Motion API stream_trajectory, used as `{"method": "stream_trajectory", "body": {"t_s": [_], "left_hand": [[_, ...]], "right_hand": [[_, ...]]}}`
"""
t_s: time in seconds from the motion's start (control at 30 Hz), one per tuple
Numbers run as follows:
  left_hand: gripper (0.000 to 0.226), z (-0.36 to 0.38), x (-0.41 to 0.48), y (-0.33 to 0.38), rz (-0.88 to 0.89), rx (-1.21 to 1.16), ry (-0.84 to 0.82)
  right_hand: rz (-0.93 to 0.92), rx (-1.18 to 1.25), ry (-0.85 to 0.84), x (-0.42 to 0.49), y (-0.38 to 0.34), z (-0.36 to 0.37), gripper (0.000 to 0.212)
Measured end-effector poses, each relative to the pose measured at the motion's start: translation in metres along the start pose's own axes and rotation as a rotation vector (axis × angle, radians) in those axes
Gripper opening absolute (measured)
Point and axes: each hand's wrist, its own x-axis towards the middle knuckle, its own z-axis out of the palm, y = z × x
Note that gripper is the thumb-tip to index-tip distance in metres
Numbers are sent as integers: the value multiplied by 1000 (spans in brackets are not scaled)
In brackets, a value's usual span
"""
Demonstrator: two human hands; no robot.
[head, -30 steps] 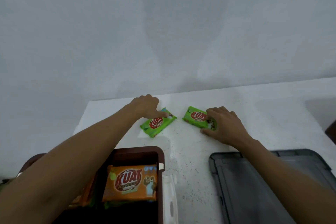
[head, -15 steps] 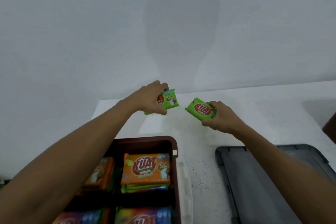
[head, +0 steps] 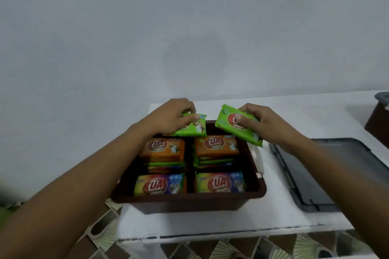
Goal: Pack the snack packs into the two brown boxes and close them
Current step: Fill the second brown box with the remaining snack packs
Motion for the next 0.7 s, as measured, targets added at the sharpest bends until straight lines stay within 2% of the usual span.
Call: {"method": "stream_trajectory", "body": {"t_s": [0.13, 0.3, 0.4, 0.53, 0.6, 0.7], "left_hand": [[26, 2, -38, 0, 23, 35, -38], [21, -1, -75, 5, 18, 41, -103], [20, 2, -95, 5, -30, 42, -221], [23, 11, -108, 8, -68, 180, -392], [23, 9, -106, 12, -59, 187, -418], [28, 8, -103, 18, -58, 144, -467]], "right_hand": [[-133, -266, -114, -19, -24, 20, 13], [-168, -358, -307, -33, -40, 42, 13], [-175, -506, -354, -34, -36, 46, 9], [-168, -789, -541, -40, -36, 58, 23], [-172, -899, -525, -41, -39, 63, 29], [-152, -859, -538, -39, -40, 70, 35]]}}
